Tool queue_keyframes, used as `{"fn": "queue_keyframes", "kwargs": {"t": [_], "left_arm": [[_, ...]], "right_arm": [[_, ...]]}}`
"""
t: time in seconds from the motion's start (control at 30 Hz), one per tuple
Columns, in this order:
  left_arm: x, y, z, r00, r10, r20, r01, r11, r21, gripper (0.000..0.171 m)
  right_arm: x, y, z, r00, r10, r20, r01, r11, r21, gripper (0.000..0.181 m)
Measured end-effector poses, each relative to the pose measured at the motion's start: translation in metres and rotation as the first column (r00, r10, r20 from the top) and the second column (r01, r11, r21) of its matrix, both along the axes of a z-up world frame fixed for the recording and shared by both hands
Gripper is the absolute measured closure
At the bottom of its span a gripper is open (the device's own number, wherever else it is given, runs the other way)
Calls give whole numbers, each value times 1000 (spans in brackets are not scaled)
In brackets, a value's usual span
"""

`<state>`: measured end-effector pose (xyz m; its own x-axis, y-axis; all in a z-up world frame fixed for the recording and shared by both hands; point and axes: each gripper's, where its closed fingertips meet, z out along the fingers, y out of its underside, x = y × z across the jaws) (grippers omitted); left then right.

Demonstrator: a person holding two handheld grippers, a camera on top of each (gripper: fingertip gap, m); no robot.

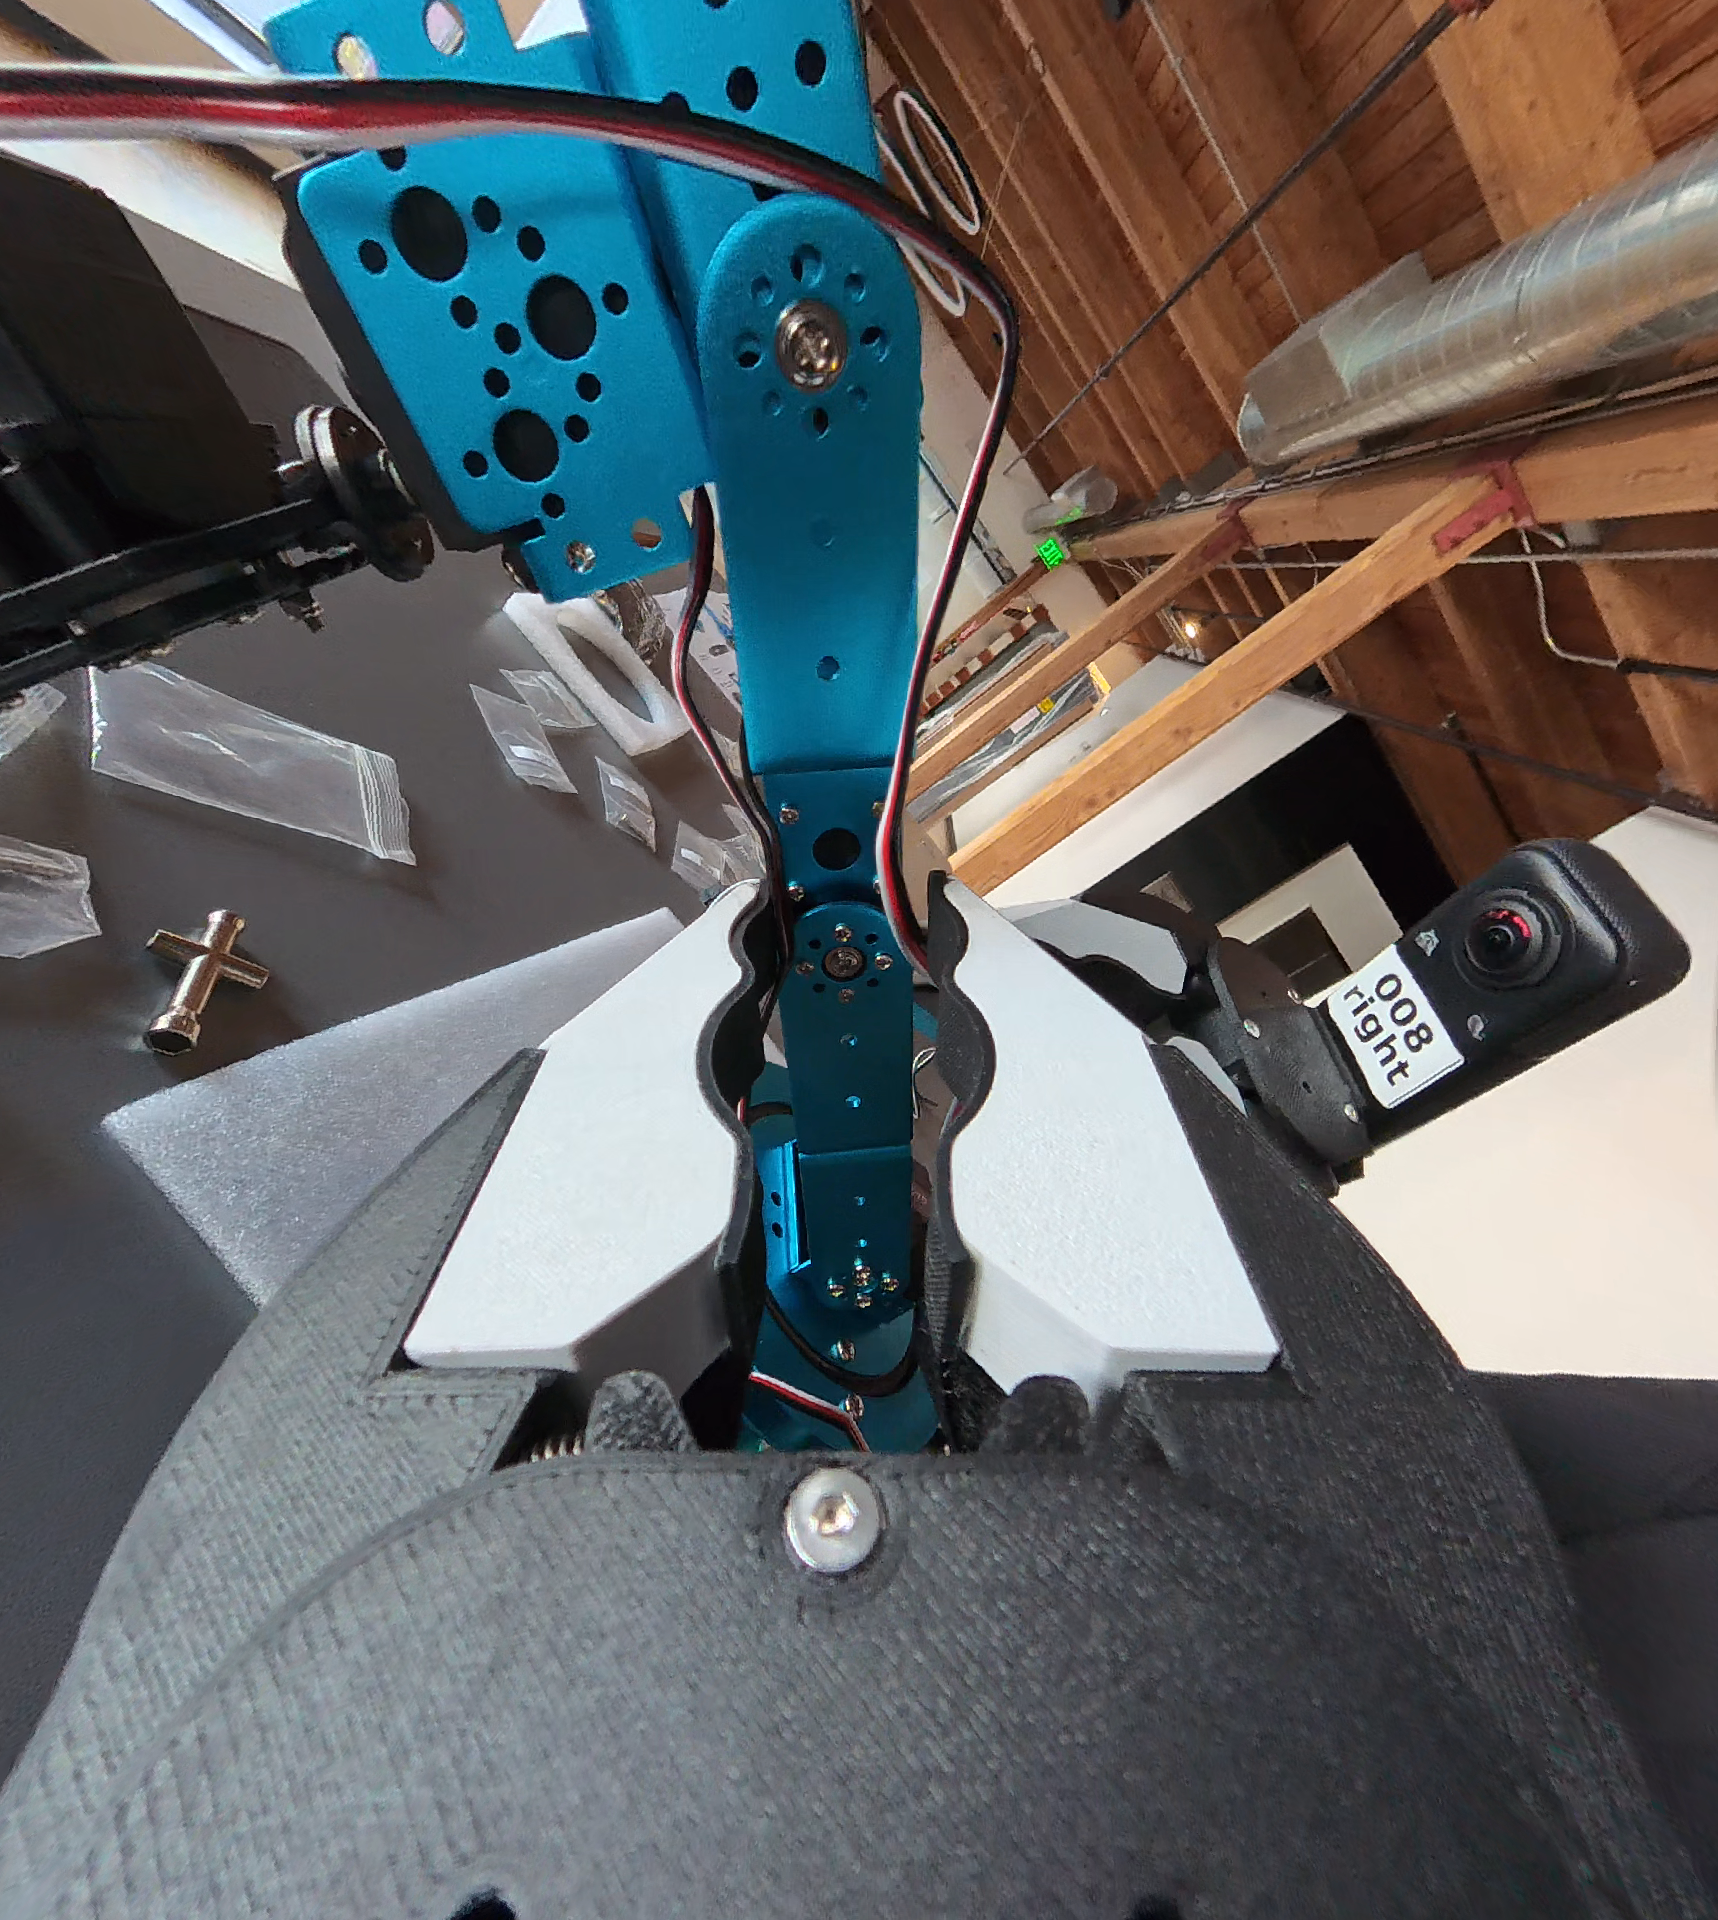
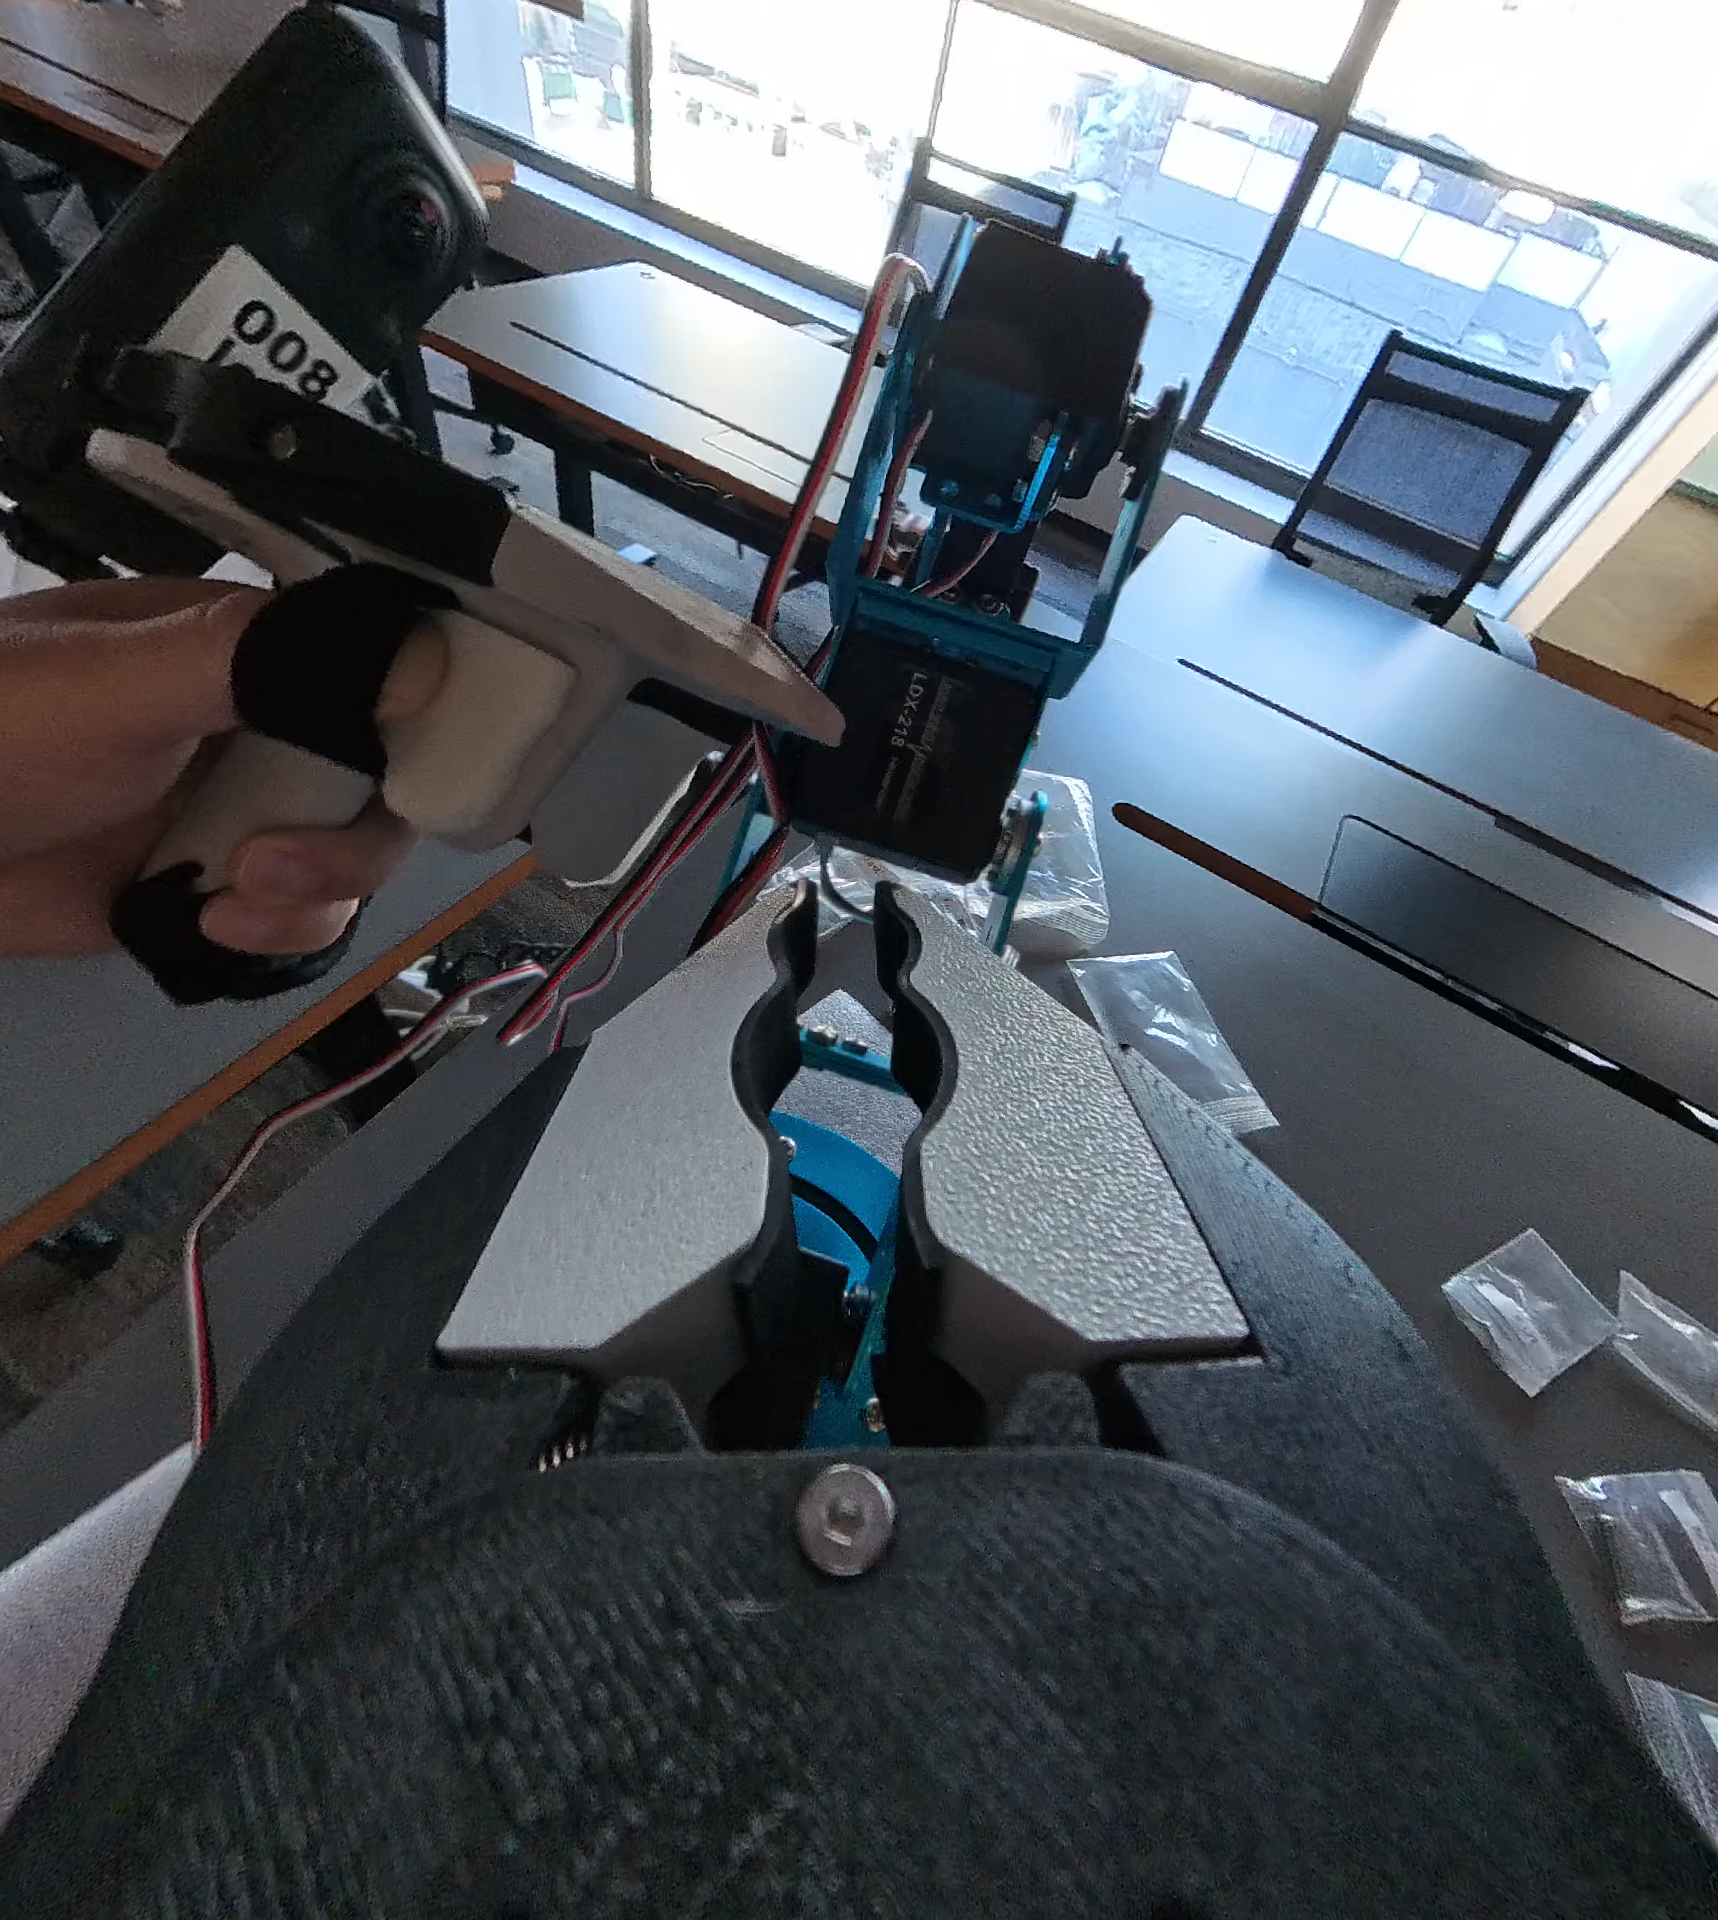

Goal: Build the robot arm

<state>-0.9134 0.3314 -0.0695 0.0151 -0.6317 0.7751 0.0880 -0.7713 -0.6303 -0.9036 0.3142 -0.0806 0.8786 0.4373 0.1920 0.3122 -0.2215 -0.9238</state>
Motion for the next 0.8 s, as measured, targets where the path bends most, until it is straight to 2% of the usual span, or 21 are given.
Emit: {"fn": "queue_keyframes", "kwargs": {"t": [0.1,0.2,0.27,0.33,0.43,0.53,0.57,0.7,0.8], "left_arm": [[1,0,1,1000,-2,11,2,1000,-20,146],[-3,2,2,999,4,38,-3,999,-42,145],[-6,1,5,998,9,67,-6,998,-55,141],[-8,1,5,997,24,78,-20,998,-54,138],[-14,5,7,994,86,67,-84,996,-33,136],[-22,6,10,984,174,46,-173,985,-25,133],[-26,7,9,976,213,35,-212,977,-22,133],[-47,3,17,933,357,57,-356,934,-15,134],[-66,-10,25,887,453,86,-456,890,15,136]], "right_arm": [[1,-5,0,999,46,-28,-46,999,-11,172],[8,-9,16,994,100,-52,-97,994,49,172],[18,-8,30,988,151,11,-151,981,121,168],[26,-3,36,966,219,137,-241,955,170,155],[31,8,38,894,332,300,-387,911,145,136],[15,10,44,787,452,421,-546,827,134,111],[9,10,42,743,479,468,-591,797,122,107],[-9,10,31,593,514,619,-697,713,75,104],[-10,8,37,544,541,641,-733,678,49,110]]}}
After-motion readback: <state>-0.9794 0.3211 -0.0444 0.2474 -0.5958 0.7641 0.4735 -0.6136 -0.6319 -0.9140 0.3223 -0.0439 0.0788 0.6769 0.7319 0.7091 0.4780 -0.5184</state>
